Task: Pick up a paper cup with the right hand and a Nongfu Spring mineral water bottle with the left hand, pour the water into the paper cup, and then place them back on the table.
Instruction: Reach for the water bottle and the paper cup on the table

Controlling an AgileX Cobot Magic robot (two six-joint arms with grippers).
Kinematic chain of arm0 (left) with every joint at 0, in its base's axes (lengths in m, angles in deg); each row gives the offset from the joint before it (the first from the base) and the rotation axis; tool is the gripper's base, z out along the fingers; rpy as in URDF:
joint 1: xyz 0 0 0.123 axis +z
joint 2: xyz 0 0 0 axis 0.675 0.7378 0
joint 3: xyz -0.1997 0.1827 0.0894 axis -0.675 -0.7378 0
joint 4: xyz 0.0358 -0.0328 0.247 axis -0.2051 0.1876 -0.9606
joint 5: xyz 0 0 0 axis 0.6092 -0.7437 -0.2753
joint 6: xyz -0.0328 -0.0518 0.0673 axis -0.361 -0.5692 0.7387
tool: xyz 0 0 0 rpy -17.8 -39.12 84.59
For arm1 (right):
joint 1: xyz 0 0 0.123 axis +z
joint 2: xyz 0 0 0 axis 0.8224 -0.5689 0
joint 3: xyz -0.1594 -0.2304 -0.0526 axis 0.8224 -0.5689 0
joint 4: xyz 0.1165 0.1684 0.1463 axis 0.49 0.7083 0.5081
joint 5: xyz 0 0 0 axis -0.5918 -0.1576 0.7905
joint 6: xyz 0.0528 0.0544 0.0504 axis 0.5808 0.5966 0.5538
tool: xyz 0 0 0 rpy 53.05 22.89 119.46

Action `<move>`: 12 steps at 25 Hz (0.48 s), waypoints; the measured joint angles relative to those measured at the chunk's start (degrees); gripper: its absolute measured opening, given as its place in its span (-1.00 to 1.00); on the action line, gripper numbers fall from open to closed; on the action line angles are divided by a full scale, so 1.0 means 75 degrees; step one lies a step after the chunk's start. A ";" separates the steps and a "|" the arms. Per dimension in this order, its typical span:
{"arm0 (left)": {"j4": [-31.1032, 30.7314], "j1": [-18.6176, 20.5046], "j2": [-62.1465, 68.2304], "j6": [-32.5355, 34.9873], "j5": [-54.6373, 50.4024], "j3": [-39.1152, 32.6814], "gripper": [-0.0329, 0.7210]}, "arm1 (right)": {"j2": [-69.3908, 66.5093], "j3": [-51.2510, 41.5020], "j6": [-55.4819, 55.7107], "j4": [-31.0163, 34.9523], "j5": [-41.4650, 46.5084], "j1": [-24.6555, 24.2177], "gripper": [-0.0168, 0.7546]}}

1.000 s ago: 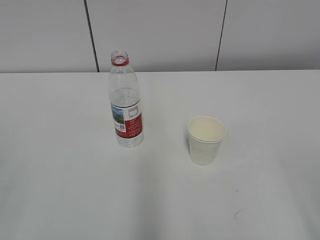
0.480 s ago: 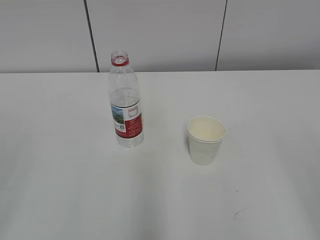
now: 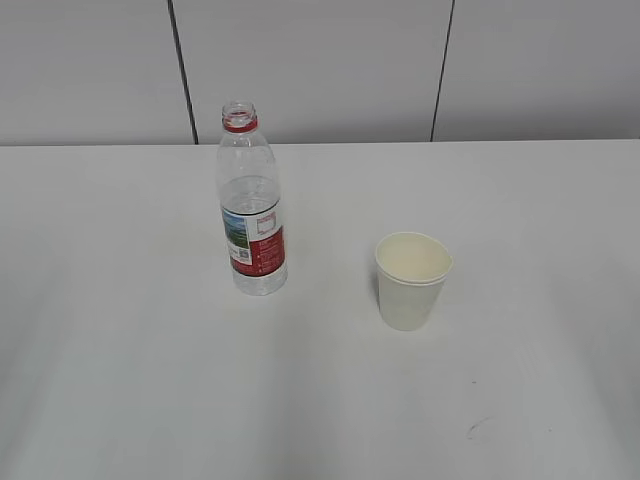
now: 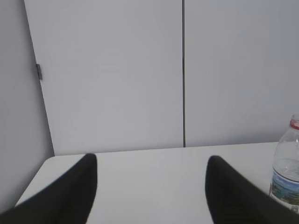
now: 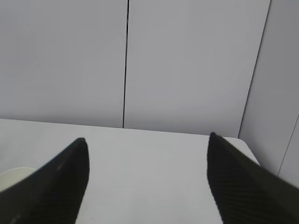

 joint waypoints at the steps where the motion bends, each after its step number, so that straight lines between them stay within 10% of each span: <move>1: 0.0000 0.0000 0.0187 0.0000 0.0172 -0.0090 0.26 | -0.0124 -0.0073 0.0000 0.0000 -0.0184 0.0000 0.55; 12: 0.0000 0.0000 0.2113 0.0000 0.2046 -0.0258 0.26 | -0.1820 -0.0429 0.0000 0.0000 -0.1406 0.0000 0.55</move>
